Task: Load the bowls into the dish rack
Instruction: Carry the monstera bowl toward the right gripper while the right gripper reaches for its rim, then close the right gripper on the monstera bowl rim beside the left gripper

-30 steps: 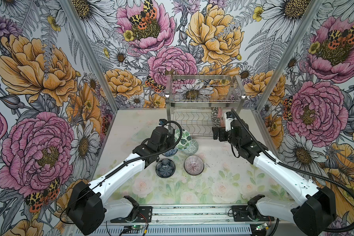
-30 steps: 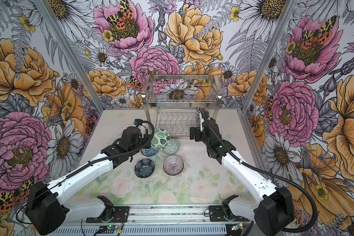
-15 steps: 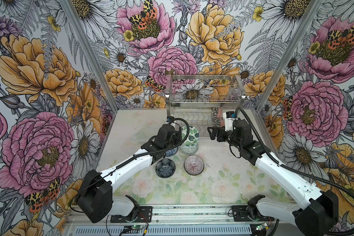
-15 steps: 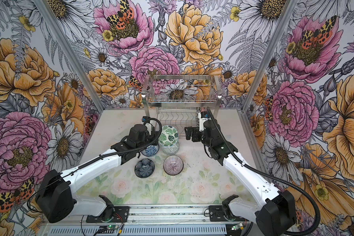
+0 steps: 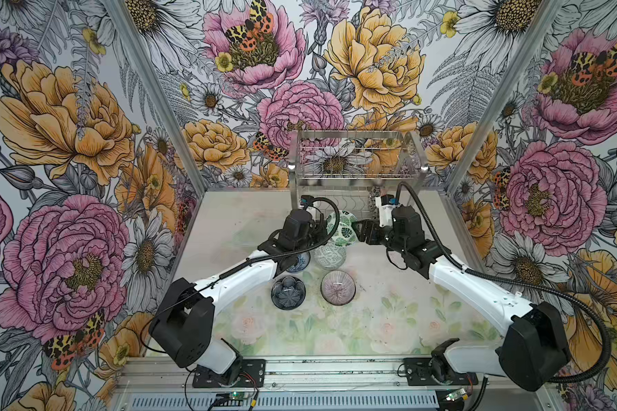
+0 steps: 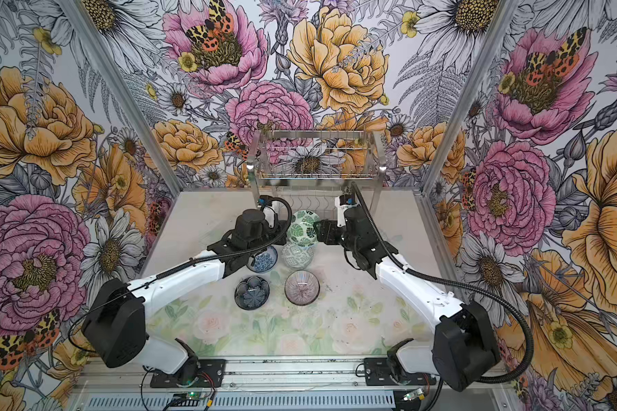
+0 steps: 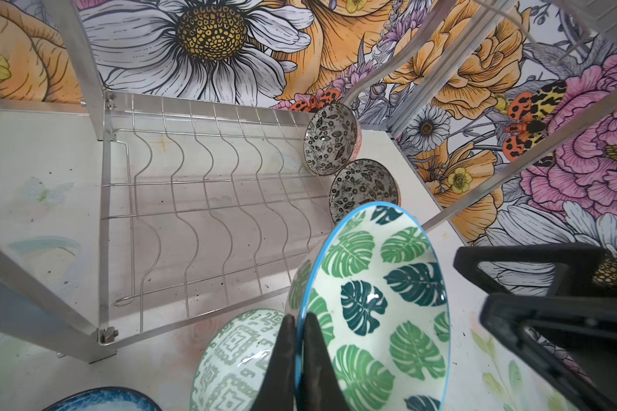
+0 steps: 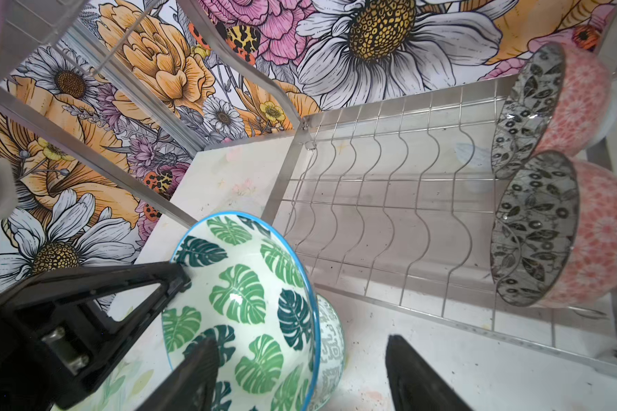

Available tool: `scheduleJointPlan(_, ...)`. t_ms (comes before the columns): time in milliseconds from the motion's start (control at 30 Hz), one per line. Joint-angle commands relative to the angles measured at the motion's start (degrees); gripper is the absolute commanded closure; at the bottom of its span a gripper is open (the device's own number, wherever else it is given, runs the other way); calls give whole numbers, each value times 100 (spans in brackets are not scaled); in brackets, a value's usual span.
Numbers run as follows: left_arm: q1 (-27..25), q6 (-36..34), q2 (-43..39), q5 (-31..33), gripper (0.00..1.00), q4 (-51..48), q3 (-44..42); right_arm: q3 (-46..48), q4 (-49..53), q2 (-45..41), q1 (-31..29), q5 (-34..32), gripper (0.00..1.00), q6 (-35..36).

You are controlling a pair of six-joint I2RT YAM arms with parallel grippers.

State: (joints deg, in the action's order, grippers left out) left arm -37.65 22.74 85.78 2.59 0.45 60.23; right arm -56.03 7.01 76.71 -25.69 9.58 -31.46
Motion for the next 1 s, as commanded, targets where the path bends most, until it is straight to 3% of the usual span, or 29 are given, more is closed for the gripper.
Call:
scheduleJointPlan(0, -33, 117, -19, -215, 100, 559, 269, -110, -369, 115, -44, 164, 30, -136)
scheduleJointPlan(167, -24, 116, -26, -259, 100, 589, 278, -119, -496, 260, -54, 206, 45, -220)
scheduleJointPlan(333, -8, 117, -77, -262, 100, 623, 253, -133, -516, 324, -50, 250, 70, -254)
scheduleJointPlan(600, 1, 117, -123, -269, 100, 629, 253, -100, -516, 327, -66, 246, 77, -255)
scheduleJointPlan(867, -12, 101, -210, -351, 100, 709, 169, -80, -520, 331, -68, 246, 99, -248)
scheduleJointPlan(967, -19, 97, -242, -364, 100, 738, 130, -86, -516, 320, -81, 246, 100, -253)
